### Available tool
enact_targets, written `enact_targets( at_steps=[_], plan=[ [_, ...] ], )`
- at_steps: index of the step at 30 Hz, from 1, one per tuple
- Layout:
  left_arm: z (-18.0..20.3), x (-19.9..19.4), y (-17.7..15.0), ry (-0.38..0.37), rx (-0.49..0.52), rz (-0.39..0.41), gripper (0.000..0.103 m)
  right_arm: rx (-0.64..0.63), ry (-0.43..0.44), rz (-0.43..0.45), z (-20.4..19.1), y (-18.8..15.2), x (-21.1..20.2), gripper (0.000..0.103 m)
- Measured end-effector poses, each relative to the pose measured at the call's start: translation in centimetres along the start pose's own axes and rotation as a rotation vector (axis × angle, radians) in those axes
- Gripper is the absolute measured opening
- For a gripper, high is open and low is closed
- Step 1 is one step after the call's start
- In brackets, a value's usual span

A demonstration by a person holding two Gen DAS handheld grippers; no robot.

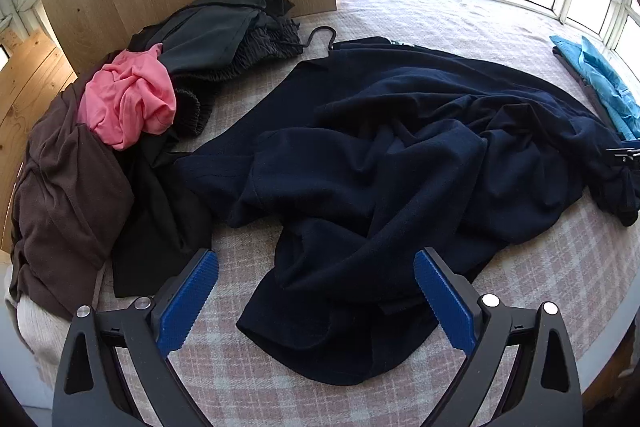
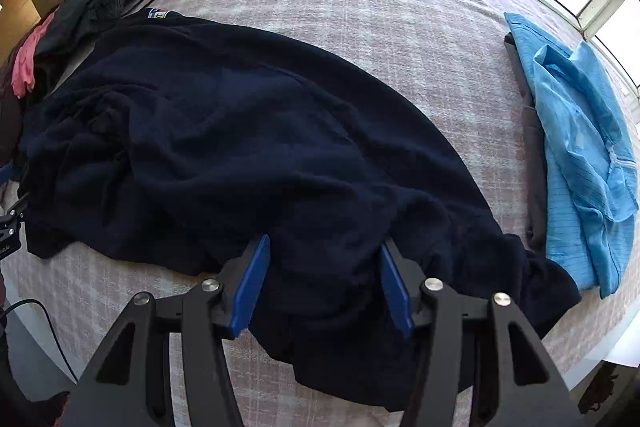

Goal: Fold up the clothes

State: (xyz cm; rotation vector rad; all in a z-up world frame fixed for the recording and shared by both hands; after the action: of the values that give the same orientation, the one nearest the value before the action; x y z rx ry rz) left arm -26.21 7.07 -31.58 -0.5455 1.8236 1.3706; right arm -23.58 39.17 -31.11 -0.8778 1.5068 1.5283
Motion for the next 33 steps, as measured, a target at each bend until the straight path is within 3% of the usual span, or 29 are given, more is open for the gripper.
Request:
enact_targets(
  at_steps=[2,3,4,6,9,14,16,19,21,22,24,25,26,28,30,33],
  plan=[
    [0.9,1.9,-0.2,0.043,0.029,-0.041,0.083,-0.116,0.006,0.015,-1.3,0.6,1.1,0.053],
    [1.4,2.6,-0.5,0.04,0.03,-0.068,0.063,-0.156,0.01,0.02,-1.6,0.7,1.5,0.051],
    [1.7,2.8,-0.5,0.024,0.002,-0.08,0.047,-0.133,0.043,0.021,-1.4,0.9,1.2,0.046],
    [2.1,3.0,-0.4,-0.009,-0.054,-0.104,0.035,-0.087,0.11,0.025,-1.1,1.3,0.6,0.026],
    [1.2,1.7,0.4,-0.017,-0.145,-0.09,0.011,0.091,0.25,0.063,0.7,2.4,-2.2,0.015],
    [-3.2,-3.8,3.7,-0.038,-0.316,0.026,0.008,0.274,0.359,0.276,3.7,6.1,-11.3,0.005],
    [-5.2,-7.2,5.5,-0.028,-0.327,0.099,0.008,0.327,0.389,0.378,4.8,7.9,-15.7,0.005],
    [-8.3,-12.4,8.2,-0.013,-0.341,0.208,0.008,0.329,0.353,0.534,6.5,10.7,-22.5,0.003],
    [-10.3,-15.4,10.1,-0.008,-0.337,0.27,0.008,0.28,0.215,0.607,7.9,12.0,-25.4,0.004],
    [-10.8,-16.7,10.8,0.003,-0.315,0.293,0.008,0.249,0.175,0.591,8.1,12.1,-25.3,0.004],
    [-11.5,-18.8,11.7,0.026,-0.253,0.332,0.008,0.191,0.105,0.552,8.3,12.2,-24.9,0.027],
    [-11.7,-19.4,11.4,0.025,-0.243,0.327,0.008,0.174,0.115,0.488,7.7,11.5,-23.4,0.065],
    [-11.9,-19.9,10.9,0.025,-0.234,0.322,0.008,0.163,0.114,0.43,7.1,10.4,-21.5,0.087],
    [-13.5,-20.2,9.1,0.094,-0.238,0.306,0.008,0.123,0.118,0.374,5.6,8.3,-17.9,0.087],
    [-17.1,-19.9,6.4,0.267,-0.241,0.273,0.008,0.091,0.13,0.307,3.3,7.2,-13.9,0.087],
    [-19.8,-16.2,1.5,0.3,-0.277,0.108,0.007,0.055,0.202,0.222,-1.5,7.0,-8.5,0.087]
  ],
)
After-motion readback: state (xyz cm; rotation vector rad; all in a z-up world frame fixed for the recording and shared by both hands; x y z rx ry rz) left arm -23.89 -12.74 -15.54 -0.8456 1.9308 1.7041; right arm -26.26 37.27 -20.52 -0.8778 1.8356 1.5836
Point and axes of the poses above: each gripper's, at about its wrist camera, not at the fingertips, and x roughly the way its jaws point, z to its right, y to its top, the point moved 9 cm from there along x, roughly the way its jaws point, and after that the axes turned 11 degrees about z, right-handed, at the moved point
